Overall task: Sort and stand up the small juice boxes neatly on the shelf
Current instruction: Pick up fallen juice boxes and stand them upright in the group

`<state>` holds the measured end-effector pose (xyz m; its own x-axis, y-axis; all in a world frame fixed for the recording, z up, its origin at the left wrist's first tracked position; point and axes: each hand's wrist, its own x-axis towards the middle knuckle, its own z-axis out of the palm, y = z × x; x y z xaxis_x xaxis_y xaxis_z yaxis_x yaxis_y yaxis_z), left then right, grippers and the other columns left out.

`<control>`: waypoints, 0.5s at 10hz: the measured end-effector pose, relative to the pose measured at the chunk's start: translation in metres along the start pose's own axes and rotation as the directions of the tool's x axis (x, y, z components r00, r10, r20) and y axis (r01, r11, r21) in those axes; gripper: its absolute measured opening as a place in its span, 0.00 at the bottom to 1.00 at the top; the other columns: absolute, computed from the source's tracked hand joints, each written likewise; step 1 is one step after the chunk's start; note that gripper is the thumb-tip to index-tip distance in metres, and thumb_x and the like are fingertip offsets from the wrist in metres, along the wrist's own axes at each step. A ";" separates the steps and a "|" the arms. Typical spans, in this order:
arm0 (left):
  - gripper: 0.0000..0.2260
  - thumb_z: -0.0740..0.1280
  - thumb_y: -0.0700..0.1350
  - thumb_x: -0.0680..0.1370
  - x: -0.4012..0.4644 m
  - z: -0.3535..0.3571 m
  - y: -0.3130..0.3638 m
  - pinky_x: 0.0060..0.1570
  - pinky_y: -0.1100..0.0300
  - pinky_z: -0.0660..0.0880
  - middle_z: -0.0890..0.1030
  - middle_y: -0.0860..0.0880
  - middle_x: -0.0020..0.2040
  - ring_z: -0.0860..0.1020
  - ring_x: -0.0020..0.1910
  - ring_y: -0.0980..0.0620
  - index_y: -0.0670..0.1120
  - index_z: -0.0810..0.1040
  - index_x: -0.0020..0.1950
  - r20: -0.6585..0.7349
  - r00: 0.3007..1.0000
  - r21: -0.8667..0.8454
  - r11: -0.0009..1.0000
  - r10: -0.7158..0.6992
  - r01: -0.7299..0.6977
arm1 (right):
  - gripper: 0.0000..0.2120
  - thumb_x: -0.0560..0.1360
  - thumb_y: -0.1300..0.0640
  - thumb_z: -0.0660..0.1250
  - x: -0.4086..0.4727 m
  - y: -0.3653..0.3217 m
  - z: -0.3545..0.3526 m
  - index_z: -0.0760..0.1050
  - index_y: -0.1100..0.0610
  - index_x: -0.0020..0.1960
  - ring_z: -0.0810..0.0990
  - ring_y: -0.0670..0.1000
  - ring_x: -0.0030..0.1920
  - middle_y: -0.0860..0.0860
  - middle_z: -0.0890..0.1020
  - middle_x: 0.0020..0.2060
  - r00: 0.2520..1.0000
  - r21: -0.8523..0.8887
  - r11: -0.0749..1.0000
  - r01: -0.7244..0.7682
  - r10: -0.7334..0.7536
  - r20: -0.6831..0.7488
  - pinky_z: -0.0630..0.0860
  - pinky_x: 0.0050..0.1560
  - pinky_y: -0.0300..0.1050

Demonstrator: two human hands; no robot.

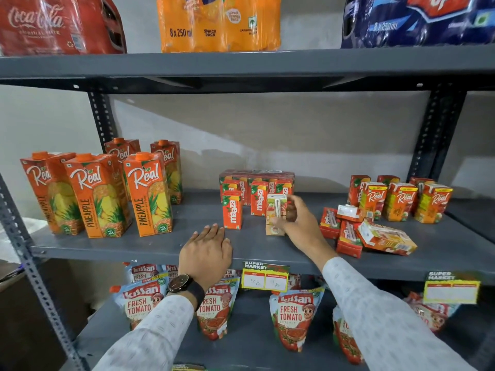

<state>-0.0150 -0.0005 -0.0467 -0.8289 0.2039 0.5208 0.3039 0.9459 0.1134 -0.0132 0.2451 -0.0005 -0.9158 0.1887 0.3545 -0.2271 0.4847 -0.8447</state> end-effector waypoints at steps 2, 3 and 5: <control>0.29 0.46 0.54 0.80 0.000 -0.001 0.002 0.70 0.47 0.68 0.78 0.44 0.68 0.75 0.69 0.46 0.44 0.78 0.68 0.003 1.000 0.005 1.000 -0.004 0.004 | 0.40 0.64 0.38 0.81 -0.001 -0.006 0.015 0.65 0.50 0.66 0.82 0.51 0.59 0.48 0.80 0.61 0.992 -0.333 0.943 0.002 -0.044 -0.121 0.78 0.53 0.46; 0.29 0.46 0.54 0.80 -0.001 -0.002 0.002 0.70 0.48 0.68 0.78 0.44 0.69 0.75 0.70 0.46 0.44 0.78 0.68 0.003 1.000 0.003 1.000 -0.004 0.004 | 0.37 0.68 0.45 0.81 -0.002 -0.006 0.011 0.66 0.50 0.69 0.81 0.53 0.63 0.49 0.80 0.64 0.996 -0.249 0.968 0.018 -0.038 -0.077 0.75 0.55 0.44; 0.30 0.45 0.55 0.79 -0.001 -0.002 0.002 0.71 0.48 0.67 0.77 0.45 0.70 0.74 0.71 0.46 0.44 0.77 0.69 0.009 1.000 -0.009 1.000 -0.009 0.009 | 0.36 0.68 0.43 0.81 -0.003 -0.006 0.011 0.66 0.50 0.68 0.82 0.51 0.60 0.49 0.80 0.63 0.994 -0.246 0.969 0.016 -0.042 -0.098 0.79 0.58 0.49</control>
<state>-0.0122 0.0009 -0.0456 -0.8359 0.1979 0.5119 0.3008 0.9453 0.1259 -0.0127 0.2320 -0.0011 -0.8689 0.2509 0.4267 -0.1533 0.6832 -0.7139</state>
